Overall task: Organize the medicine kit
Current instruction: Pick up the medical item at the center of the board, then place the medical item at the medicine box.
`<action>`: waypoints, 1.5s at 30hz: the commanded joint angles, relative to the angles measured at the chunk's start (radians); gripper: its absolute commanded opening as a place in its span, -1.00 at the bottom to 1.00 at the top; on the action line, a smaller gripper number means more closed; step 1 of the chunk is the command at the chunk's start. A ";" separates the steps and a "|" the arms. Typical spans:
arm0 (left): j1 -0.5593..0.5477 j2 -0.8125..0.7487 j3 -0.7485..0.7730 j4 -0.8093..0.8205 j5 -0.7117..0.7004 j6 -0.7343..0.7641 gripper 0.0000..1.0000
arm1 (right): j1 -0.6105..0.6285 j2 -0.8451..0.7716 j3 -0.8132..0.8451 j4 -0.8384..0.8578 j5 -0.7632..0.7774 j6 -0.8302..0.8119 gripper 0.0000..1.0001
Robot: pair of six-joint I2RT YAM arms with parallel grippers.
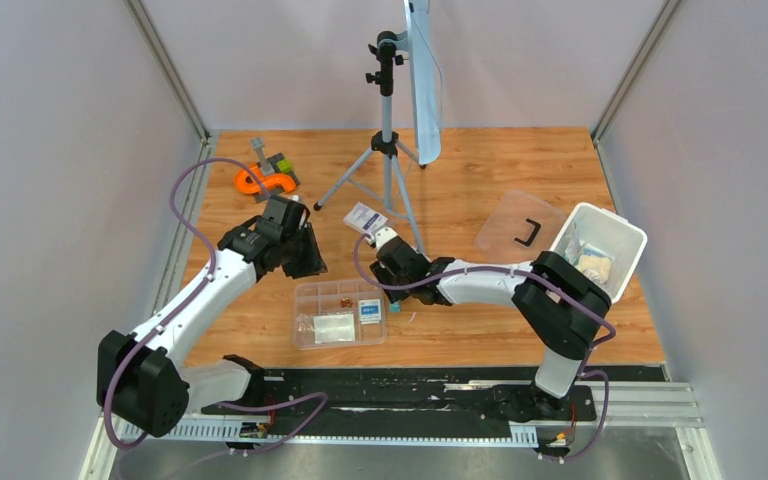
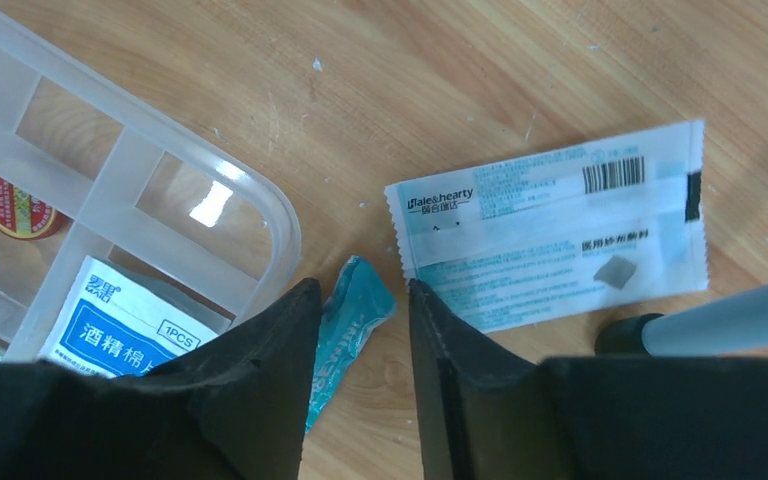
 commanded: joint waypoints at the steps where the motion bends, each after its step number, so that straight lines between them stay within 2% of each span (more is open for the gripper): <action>1: 0.009 -0.020 -0.010 0.030 0.012 0.007 -0.38 | 0.020 -0.005 0.010 -0.093 0.070 0.012 -0.18; 5: 0.009 -0.012 -0.011 0.039 0.021 0.007 -0.39 | 0.027 -0.045 -0.004 -0.111 0.066 0.047 -0.13; 7: 0.009 -0.009 -0.013 0.044 0.025 0.007 -0.38 | 0.031 -0.055 -0.005 -0.115 0.059 0.056 -0.19; 10: 0.009 -0.006 -0.019 0.052 0.033 0.008 -0.39 | 0.038 -0.051 0.000 -0.114 0.045 0.066 -0.39; 16: 0.009 -0.012 -0.025 0.056 0.036 0.004 -0.39 | 0.050 -0.046 0.030 -0.142 0.030 0.081 -0.99; 22: 0.009 -0.011 -0.029 0.068 0.039 -0.001 -0.39 | 0.048 -0.150 0.023 -0.173 0.122 0.077 -1.00; 28: 0.009 0.032 -0.014 0.110 0.055 -0.001 -0.39 | -0.016 -0.402 -0.008 -0.280 0.266 0.065 -1.00; 32: 0.009 0.097 0.022 0.140 0.068 0.008 -0.39 | -0.165 -0.638 -0.027 -0.341 0.289 0.047 -1.00; 36: 0.007 0.162 0.041 0.194 0.099 -0.016 -0.38 | -0.407 -0.844 -0.086 -0.342 0.329 -0.024 -1.00; 38: 0.007 0.185 0.035 0.239 0.119 -0.042 -0.34 | -0.538 -0.899 -0.096 -0.347 0.329 -0.054 -1.00; 40: 0.007 0.209 0.040 0.275 0.131 -0.055 -0.22 | -0.660 -0.940 -0.103 -0.345 0.306 -0.067 -1.00; 43: 0.007 0.250 0.069 0.287 0.126 -0.050 -0.07 | -0.823 -0.953 -0.108 -0.337 0.242 -0.076 -1.00; 45: 0.007 0.284 0.092 0.291 0.121 -0.049 -0.05 | -0.914 -0.944 -0.112 -0.325 0.211 -0.080 -1.00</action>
